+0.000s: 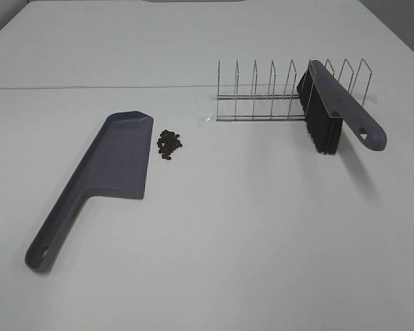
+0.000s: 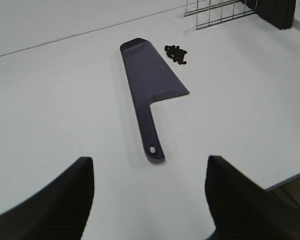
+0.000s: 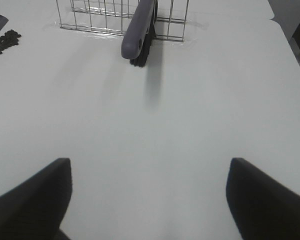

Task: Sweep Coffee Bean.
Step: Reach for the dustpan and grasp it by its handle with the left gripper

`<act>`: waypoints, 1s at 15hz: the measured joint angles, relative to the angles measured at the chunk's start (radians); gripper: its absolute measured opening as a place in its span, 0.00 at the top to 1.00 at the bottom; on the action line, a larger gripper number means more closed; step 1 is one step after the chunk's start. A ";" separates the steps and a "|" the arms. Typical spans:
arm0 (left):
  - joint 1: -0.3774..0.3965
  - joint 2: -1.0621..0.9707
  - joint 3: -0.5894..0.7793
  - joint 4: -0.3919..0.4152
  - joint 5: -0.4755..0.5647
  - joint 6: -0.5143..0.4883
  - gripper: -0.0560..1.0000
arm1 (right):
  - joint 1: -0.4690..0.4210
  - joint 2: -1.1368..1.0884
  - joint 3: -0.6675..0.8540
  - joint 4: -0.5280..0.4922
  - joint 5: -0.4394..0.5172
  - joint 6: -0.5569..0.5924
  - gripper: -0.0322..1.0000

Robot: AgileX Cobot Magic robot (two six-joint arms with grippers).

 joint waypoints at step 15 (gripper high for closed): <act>0.000 0.000 0.000 0.000 0.000 0.000 0.36 | 0.000 0.000 0.000 0.000 0.000 0.000 0.20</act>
